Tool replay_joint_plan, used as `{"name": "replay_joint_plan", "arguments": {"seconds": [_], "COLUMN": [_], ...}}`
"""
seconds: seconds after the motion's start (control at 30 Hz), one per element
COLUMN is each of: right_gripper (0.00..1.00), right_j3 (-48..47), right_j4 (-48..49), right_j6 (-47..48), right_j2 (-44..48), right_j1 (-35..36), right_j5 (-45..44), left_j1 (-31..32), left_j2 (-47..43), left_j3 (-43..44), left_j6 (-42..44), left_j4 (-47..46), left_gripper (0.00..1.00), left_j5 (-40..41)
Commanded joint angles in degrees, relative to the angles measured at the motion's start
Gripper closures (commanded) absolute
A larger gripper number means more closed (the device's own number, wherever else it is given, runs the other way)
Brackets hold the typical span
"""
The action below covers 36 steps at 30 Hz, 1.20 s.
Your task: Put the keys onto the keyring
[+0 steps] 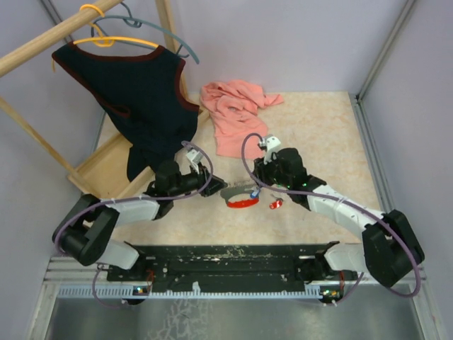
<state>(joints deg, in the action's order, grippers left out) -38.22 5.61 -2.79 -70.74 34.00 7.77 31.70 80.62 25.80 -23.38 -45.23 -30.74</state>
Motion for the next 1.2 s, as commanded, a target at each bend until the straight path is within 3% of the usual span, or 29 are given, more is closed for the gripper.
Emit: {"name": "replay_joint_plan", "arguments": {"seconds": [0.0,0.27,0.43,1.1,1.17], "right_gripper": [0.6,0.71,0.72,0.81,0.87], "right_j3": [0.9,2.6,2.8,1.5,1.3], "right_j4": [-6.1,-5.1,-2.6,2.5,3.3], "right_j6": [-12.6,-14.2,-12.9,-8.8,-8.4], "right_j2": [-0.1,-5.4,-9.1,-14.3,-14.5], "right_j1": [-4.2,-6.3,-6.3,-6.3,-6.2], "right_j5": [0.5,2.3,1.8,0.2,1.7], "left_j1": [2.2,4.9,5.0,5.0,5.0], "left_j2": [4.5,10.9,12.5,12.6,12.3], "left_j3": [3.4,8.3,8.5,8.1,7.9], "left_j6": [3.3,5.4,5.7,6.8,6.9], "left_j4": [2.4,6.5,7.1,7.9,8.0], "left_gripper": [0.63,0.63,0.63,0.63,0.63], "left_j5": [1.0,0.2,0.2,-0.3,-0.1]}}
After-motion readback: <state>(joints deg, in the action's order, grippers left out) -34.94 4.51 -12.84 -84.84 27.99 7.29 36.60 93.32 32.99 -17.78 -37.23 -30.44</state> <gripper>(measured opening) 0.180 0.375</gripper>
